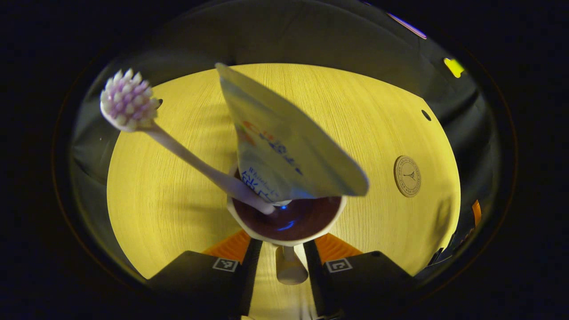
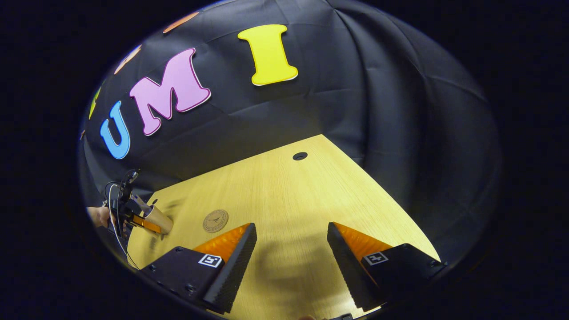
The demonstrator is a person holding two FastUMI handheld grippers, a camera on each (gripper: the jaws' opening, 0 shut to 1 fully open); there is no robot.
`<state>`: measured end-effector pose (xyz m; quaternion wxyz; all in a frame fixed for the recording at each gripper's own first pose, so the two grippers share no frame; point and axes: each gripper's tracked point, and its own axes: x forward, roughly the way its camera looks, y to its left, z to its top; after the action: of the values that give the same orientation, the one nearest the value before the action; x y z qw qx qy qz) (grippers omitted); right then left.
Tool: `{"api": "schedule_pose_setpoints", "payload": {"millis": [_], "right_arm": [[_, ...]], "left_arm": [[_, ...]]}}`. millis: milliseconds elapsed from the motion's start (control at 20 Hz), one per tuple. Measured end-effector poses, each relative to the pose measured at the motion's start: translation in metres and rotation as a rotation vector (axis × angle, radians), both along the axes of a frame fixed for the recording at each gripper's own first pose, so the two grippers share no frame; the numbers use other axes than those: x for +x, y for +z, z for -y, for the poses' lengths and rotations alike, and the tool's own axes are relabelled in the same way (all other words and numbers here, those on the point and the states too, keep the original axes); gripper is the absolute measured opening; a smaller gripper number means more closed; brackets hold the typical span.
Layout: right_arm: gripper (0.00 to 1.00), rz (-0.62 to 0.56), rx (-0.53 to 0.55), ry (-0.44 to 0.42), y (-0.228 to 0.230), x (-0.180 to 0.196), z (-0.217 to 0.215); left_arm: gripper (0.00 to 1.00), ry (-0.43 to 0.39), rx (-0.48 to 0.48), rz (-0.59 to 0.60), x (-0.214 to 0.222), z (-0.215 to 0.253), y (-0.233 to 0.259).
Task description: Put the toothbrush and toothpaste on the desktop into the cup, then pick up the cup and place it on the coaster on the desktop.
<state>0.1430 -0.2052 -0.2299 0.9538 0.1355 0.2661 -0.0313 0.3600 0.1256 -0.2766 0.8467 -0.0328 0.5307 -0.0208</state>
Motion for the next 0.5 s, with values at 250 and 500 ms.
{"api": "schedule_pose_setpoints", "payload": {"millis": [250,500], "right_arm": [[0.98,-0.003,0.004,-0.005,-0.0002,-0.001,0.0021],[0.98,-0.012,-0.002,-0.003,-0.0022,-0.0053,0.0027]], "left_arm": [[0.35,-0.017,-0.009,-0.018,-0.0016,0.0033,-0.0026],[0.3,-0.002,-0.005,0.01,-0.0002,0.0053,-0.0018]]}}
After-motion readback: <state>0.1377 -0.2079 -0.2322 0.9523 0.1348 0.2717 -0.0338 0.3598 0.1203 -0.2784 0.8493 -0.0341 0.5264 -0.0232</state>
